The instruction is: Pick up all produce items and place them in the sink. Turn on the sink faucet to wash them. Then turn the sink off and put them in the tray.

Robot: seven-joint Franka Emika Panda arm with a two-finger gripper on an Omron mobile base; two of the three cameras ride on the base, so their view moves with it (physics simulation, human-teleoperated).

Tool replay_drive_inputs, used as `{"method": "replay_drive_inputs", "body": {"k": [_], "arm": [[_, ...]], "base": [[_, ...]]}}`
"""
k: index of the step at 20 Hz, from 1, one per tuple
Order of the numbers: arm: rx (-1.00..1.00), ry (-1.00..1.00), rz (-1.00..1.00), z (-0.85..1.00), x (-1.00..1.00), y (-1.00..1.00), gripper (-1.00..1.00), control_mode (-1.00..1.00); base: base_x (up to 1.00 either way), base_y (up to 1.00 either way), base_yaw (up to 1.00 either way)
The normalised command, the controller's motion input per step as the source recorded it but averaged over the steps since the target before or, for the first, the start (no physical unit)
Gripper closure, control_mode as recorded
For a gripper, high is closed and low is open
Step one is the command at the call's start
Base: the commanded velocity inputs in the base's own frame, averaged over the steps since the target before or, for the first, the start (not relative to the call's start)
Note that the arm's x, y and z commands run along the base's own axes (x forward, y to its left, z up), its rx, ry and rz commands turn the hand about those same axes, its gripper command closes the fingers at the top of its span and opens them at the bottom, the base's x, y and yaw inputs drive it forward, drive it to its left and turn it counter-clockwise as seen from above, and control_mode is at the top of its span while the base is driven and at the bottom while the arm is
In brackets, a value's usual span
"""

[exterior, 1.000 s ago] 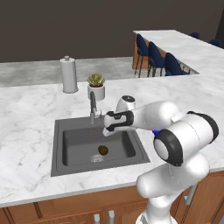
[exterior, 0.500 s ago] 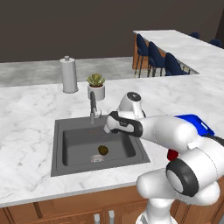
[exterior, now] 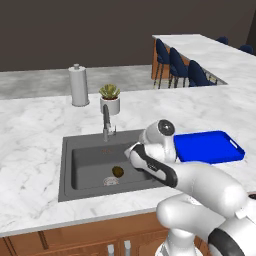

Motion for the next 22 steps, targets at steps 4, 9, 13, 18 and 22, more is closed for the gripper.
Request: {"method": "replay_drive_inputs", "body": {"k": [4, 9, 13, 18, 22], "arm": [[0.06, -0.22, 0.01, 0.21, -0.25, -0.09, -1.0, -1.0], [0.07, -0.14, 0.05, 0.29, -0.01, -0.01, -1.0, -1.0], [0.08, -0.07, 0.06, 0.09, 0.01, -0.04, -1.0, -1.0], [0.07, 0.0, 0.01, -0.1, 0.26, -0.11, -1.0, -1.0], [0.09, 0.0, 0.05, -0.14, 0.43, -0.14, -1.0, -1.0]], "base": [[0.0, 0.0, 0.0], [0.0, 0.0, 0.0], [0.0, 0.0, 0.0], [0.0, 0.0, 0.0], [0.0, 0.0, 0.0]]}}
